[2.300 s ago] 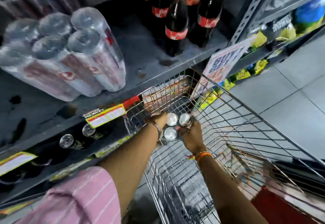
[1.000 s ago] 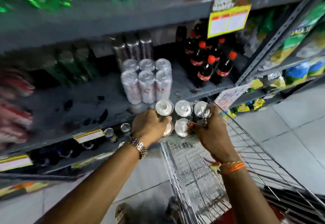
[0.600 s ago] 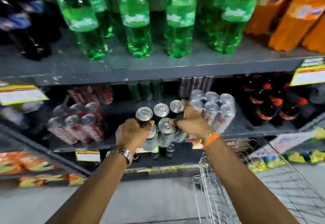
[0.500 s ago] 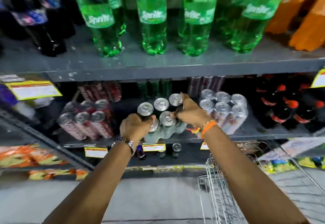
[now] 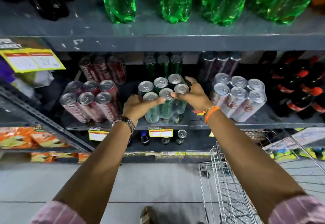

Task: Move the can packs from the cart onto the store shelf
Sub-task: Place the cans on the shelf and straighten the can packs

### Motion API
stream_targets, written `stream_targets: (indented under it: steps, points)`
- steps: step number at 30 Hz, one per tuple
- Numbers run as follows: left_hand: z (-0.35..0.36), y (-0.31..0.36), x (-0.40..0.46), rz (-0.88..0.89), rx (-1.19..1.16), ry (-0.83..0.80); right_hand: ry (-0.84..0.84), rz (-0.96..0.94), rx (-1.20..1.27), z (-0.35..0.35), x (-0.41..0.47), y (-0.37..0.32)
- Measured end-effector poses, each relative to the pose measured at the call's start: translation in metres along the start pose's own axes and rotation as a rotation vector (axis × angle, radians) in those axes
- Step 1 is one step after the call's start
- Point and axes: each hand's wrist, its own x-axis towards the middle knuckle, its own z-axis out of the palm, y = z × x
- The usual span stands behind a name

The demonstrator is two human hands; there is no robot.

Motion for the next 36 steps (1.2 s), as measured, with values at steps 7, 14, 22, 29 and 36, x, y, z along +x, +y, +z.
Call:
stream_targets:
  steps: [7, 14, 22, 29, 36]
  points:
    - [0.039, -0.052, -0.019, 0.185, 0.028, 0.239, 0.014, -0.05, -0.041, 0.016, -0.023, 0.049]
    - [0.03, -0.062, 0.009, 0.312, 0.149, 0.25, 0.086, -0.073, -0.144, 0.024, -0.032, 0.059]
    - [0.009, -0.066, 0.023, 0.313, 0.097, 0.076, 0.109, -0.082, -0.227, 0.028, -0.051, 0.055]
    - [0.009, -0.069, 0.018, 0.32, 0.087, 0.088, 0.107, -0.088, -0.273, 0.03, -0.054, 0.053]
    - [0.012, -0.07, 0.018, 0.282, 0.077, 0.102, 0.103, -0.062, -0.275, 0.031, -0.055, 0.051]
